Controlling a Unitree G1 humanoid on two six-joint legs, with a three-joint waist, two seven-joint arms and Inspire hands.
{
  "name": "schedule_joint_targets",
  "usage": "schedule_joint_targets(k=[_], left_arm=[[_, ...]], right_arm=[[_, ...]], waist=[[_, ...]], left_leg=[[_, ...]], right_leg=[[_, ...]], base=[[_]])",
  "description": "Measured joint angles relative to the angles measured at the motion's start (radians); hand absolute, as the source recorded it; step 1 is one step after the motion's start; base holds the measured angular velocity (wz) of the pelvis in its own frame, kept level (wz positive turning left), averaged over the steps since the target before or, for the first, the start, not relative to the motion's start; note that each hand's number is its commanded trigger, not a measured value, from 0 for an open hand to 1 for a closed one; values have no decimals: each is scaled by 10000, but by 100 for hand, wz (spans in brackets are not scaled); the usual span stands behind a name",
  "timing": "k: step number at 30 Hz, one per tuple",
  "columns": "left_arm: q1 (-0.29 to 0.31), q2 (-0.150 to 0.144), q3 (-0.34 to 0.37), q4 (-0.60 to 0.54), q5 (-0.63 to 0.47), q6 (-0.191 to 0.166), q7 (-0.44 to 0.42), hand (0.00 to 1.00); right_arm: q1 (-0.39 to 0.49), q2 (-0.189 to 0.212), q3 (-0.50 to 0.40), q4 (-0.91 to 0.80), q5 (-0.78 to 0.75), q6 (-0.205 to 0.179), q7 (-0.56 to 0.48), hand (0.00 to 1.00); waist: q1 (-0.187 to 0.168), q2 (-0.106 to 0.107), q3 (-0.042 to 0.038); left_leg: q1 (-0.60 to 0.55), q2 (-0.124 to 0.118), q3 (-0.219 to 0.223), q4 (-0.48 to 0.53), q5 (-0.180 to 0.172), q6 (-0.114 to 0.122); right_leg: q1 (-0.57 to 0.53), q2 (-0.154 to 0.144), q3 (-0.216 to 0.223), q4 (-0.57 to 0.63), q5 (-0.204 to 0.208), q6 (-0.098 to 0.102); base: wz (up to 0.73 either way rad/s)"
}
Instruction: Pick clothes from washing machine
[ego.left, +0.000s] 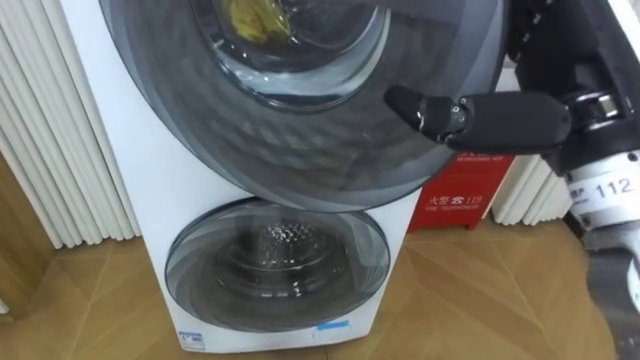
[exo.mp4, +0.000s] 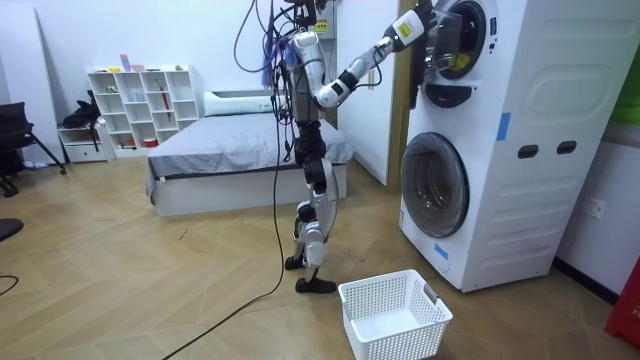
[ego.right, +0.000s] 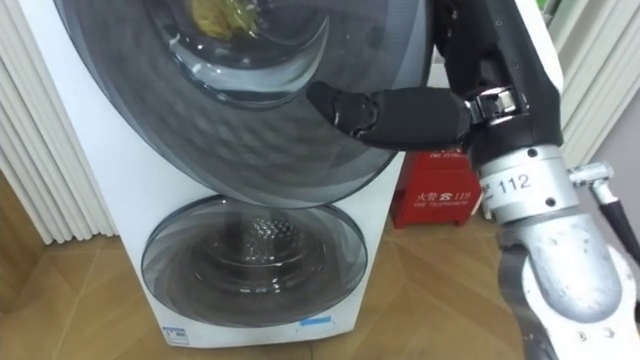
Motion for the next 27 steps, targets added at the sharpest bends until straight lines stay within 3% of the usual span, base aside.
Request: schedule_joint_targets(k=[4, 8, 12, 13, 15, 16, 17, 20, 24, 27], left_arm=[[-54, 140, -350, 6, 25, 47, -18, 0], [-153, 207, -647, 80, 28, 60, 1, 0], [-256, 205, -858, 123, 27, 50, 4, 0], [-302, 204, -864, 96, 30, 48, 4, 0], [-351, 193, -878, 27, 37, 14, 4, 0], [-373, 190, -893, -22, 35, -6, 5, 0], [-348, 182, -893, -22, 46, -6, 5, 0], [-291, 172, -885, -22, 64, 20, 4, 0], [-425, 150, -869, -50, 40, -12, 4, 0], [-457, 125, -858, -50, 46, -14, 3, 0]], right_arm=[[263, 359, 275, 70, 864, -451, 90, 0], [671, 1020, 702, 305, 1390, -1308, 337, 0], [744, 1207, 1168, 575, 1838, -1905, 568, 0], [742, 1251, 1350, 713, 1980, -2037, 686, 0], [732, 1255, 1836, 964, 2225, -2032, 946, 0], [754, 1245, 2267, 1084, 2397, -2005, 1139, 0], [803, 1228, 2586, 1000, 2619, -2186, 1562, 0], [624, 1248, 3267, 1218, 3232, -2149, 2107, 0], [481, 1195, 4049, 1746, 3557, -1726, 2871, 0], [387, 1009, 4639, 2037, 3462, -1293, 3479, 0]], waist=[[77, -13, 1], [294, -3, 7], [336, 44, 8], [487, 53, 8], [763, 77, 1], [974, 118, -39], [1058, 115, -55], [1175, 159, -29], [1855, 104, -41], [2121, 39, -23]], left_leg=[[18, 79, 58, 8, 59, -100], [-94, 167, 116, 280, 80, -138], [-249, 215, 110, 419, 182, -289], [-291, 236, 110, 473, 228, -360], [-423, 293, 104, 648, 240, -380], [-529, 338, 90, 684, 245, -392], [-570, 364, 78, 684, 278, -444], [-630, 408, 53, 676, 401, -630], [-749, 338, 38, 645, 451, -654], [-767, 338, 23, 629, 472, -689]], right_leg=[[2, 70, 27, -6, 33, -103], [-27, 108, -26, 12, -32, -197], [-38, 112, -259, 38, -67, -282], [-53, 118, -307, 54, -87, -312], [-107, 140, -445, 53, -116, -372], [-164, 157, -565, 55, -134, -426], [-173, 164, -685, 62, -140, -494], [-117, 164, -1012, 62, -181, -606], [-103, 172, -1326, 51, -264, -685], [-32, 176, -1465, 19, -285, -707]], base=[[-4], [1], [19], [17], [22], [30], [29], [33], [31], [30]])
